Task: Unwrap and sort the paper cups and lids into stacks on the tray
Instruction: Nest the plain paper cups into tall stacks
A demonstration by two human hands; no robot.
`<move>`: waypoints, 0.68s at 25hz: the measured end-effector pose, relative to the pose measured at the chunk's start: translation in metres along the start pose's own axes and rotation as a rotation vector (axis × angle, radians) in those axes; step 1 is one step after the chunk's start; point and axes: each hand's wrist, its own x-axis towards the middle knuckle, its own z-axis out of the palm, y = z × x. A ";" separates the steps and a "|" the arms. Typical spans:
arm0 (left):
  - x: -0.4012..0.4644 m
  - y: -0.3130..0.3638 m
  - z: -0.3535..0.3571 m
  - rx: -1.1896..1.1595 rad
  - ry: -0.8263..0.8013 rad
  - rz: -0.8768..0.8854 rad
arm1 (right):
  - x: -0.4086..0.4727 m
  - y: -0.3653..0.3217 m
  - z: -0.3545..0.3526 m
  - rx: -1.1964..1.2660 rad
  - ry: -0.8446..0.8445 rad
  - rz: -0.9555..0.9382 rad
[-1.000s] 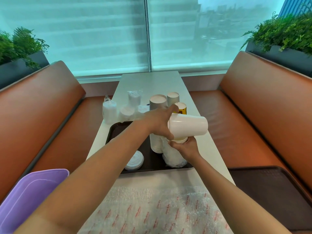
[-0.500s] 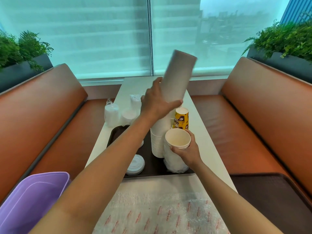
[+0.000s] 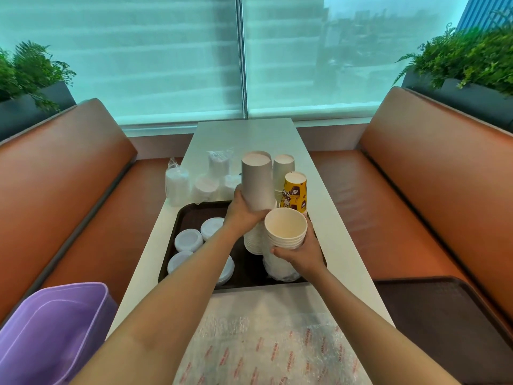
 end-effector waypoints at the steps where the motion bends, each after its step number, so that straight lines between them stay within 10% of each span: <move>1: -0.006 0.000 0.001 0.012 0.116 0.024 | -0.001 0.002 0.001 0.008 -0.001 0.009; 4: -0.033 0.013 0.004 -0.017 0.474 0.419 | -0.002 0.002 0.002 0.023 -0.012 0.023; 7: -0.052 0.033 0.004 0.297 0.076 0.877 | 0.000 0.001 -0.001 0.031 -0.016 0.009; 10: -0.053 0.052 0.008 0.767 -0.348 0.701 | 0.002 -0.003 -0.008 0.038 -0.076 0.007; 17: -0.035 0.071 0.010 0.890 -0.529 0.565 | 0.001 -0.007 -0.017 0.015 -0.100 0.080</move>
